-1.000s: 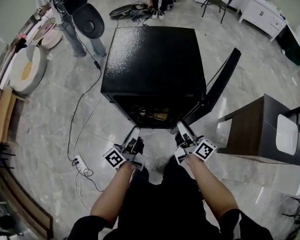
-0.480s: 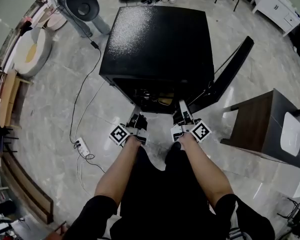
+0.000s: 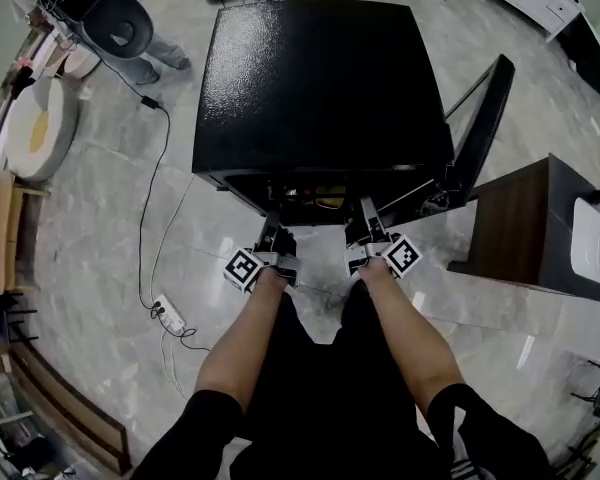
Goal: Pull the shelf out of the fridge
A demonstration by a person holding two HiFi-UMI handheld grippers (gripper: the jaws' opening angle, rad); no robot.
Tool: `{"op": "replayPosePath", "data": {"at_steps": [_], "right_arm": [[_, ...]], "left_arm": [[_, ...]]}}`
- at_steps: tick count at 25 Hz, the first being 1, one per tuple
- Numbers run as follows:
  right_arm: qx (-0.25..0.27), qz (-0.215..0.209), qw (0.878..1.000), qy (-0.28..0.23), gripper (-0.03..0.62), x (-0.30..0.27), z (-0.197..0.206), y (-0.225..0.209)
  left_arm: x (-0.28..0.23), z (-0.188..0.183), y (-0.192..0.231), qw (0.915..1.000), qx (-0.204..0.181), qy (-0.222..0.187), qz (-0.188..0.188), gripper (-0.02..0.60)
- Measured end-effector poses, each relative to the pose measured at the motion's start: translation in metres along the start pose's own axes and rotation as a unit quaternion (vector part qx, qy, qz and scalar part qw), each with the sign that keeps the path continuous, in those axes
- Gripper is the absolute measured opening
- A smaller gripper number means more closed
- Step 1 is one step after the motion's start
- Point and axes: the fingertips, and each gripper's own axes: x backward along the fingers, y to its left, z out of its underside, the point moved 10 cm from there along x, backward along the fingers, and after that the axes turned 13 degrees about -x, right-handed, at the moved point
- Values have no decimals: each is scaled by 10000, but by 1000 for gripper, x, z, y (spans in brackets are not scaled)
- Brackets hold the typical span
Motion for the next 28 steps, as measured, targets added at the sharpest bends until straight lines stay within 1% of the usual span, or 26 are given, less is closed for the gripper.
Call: {"op": "replayPosePath", "data": {"at_steps": [3, 9, 14, 19, 23, 28], "right_arm": [[-29, 30, 10000, -22, 94, -5, 0, -13], [-103, 223, 9997, 15, 94, -9, 2, -40], [-186, 424, 9989, -41, 104, -9, 3, -64], [-194, 496, 9985, -82, 118, -13, 1, -81], [-174, 529, 9984, -115, 132, -18, -4, -91], [-201, 518, 9982, -210, 133, -23, -7, -102]], "left_arm": [[-11, -1, 9, 10000, 21, -2, 81, 119], [-23, 7, 29, 9997, 204, -65, 78, 130], [-29, 12, 50, 9994, 283, -128, -125, 144], [-38, 15, 62, 9993, 288, -178, -149, 150], [-43, 21, 73, 9986, 380, -256, -255, 155], [-50, 22, 83, 9982, 404, -352, -261, 156]]}}
